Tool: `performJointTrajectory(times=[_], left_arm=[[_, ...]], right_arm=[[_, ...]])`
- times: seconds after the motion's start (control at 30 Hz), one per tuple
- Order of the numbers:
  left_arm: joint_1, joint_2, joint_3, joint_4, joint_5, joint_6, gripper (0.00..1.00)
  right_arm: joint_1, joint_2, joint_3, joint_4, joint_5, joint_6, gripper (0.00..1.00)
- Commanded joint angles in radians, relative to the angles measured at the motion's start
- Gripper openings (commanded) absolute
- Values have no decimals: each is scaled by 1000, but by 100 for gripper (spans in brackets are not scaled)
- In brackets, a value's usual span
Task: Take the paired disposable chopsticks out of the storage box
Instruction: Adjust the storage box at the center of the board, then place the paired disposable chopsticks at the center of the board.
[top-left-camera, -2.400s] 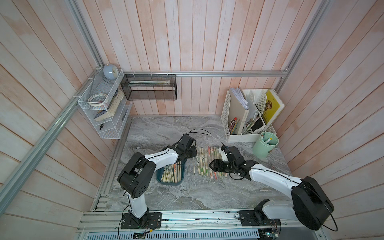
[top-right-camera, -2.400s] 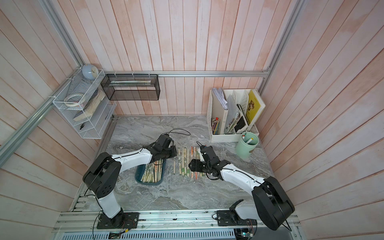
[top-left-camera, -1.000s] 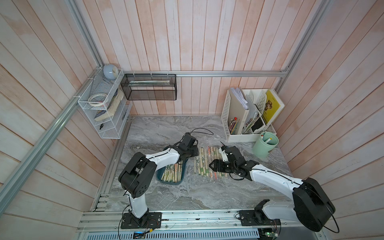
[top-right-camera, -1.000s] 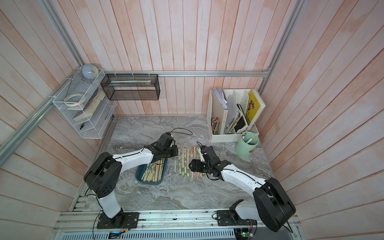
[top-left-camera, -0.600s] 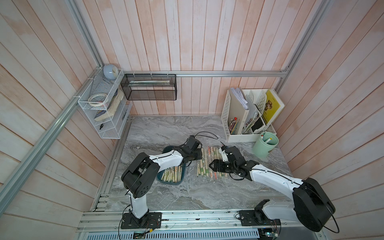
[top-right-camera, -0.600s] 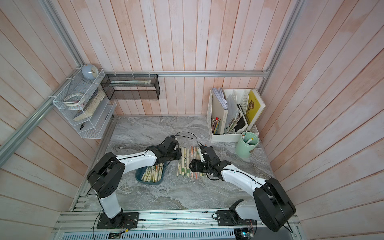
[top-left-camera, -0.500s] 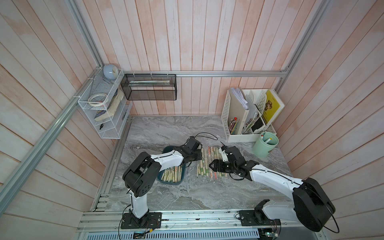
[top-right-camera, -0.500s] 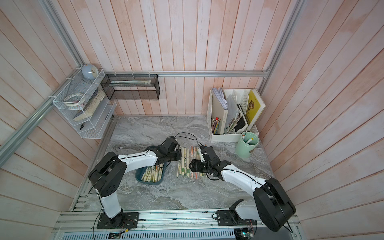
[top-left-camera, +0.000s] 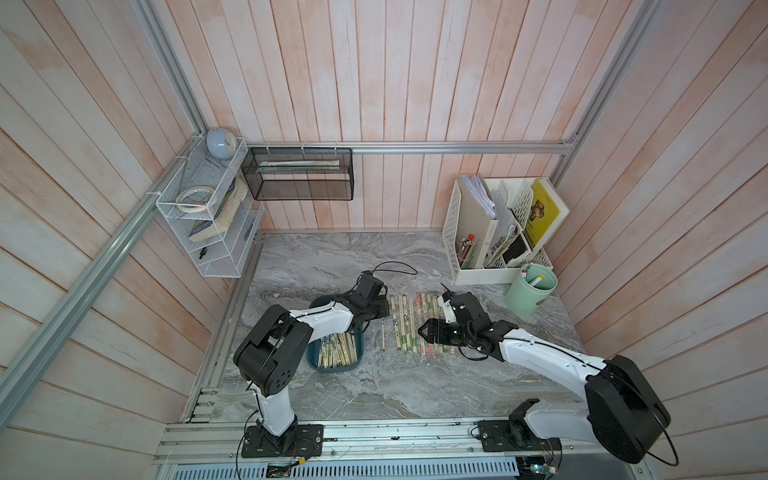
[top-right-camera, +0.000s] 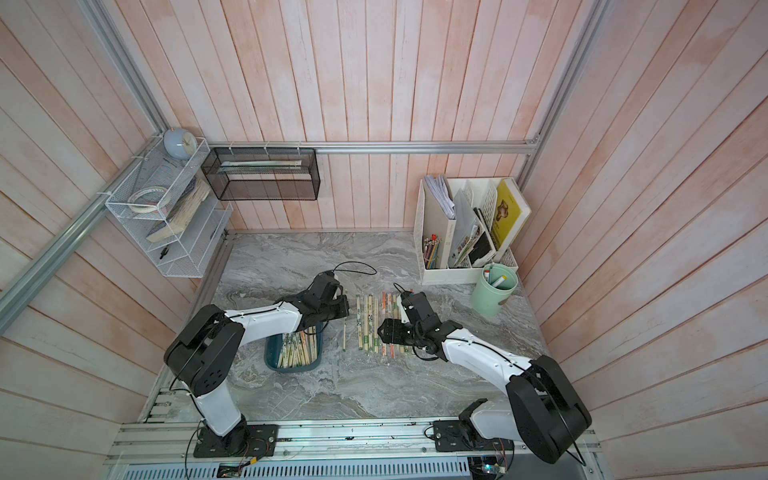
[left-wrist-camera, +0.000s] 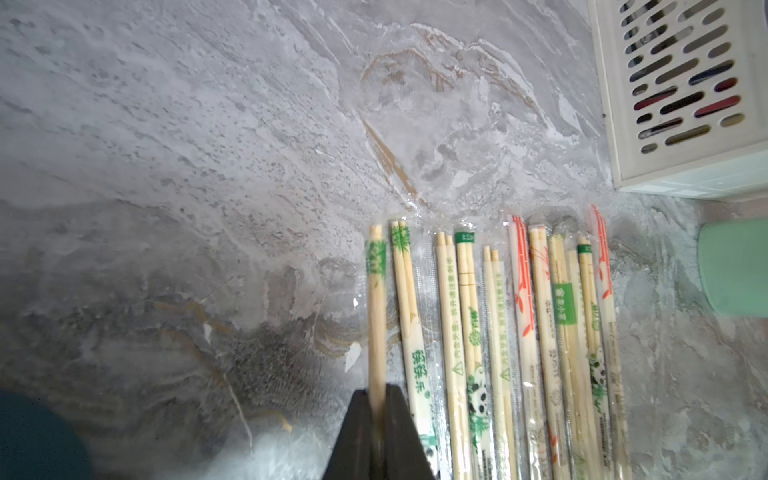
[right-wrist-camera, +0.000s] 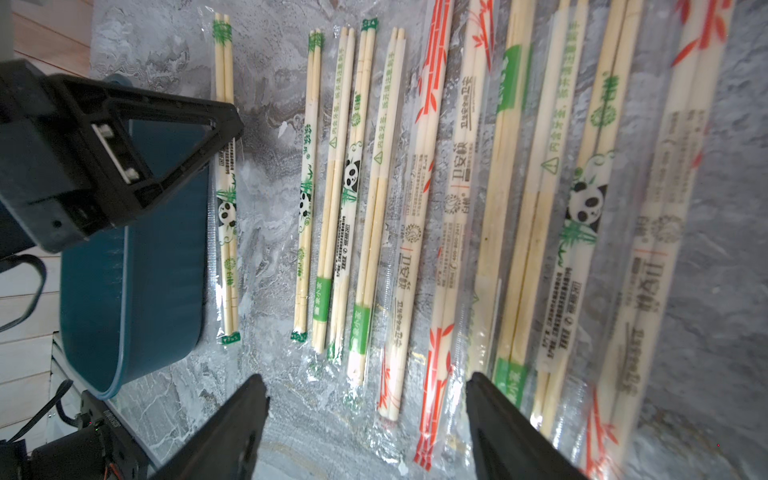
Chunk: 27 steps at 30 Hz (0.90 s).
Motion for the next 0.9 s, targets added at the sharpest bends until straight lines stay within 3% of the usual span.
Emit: performJointTrajectory(times=[0.0,0.43,0.53,0.63,0.87], left_arm=[[0,26,-12,28,31,5,9],[-2,91,37,55,62,-23,12],[-2,81,33,49,59,-18,24],[-2,65,26,48,55,-14,44],[-2,3,24,19,44,-3,57]], right_arm=[[-4,7,10,-14,-1,9,78],[-4,-1,3,-19,4,9,78],[-4,-5,2,-19,6,9,78],[-3,-1,3,-19,5,7,78],[-3,-1,7,-19,1,10,78]])
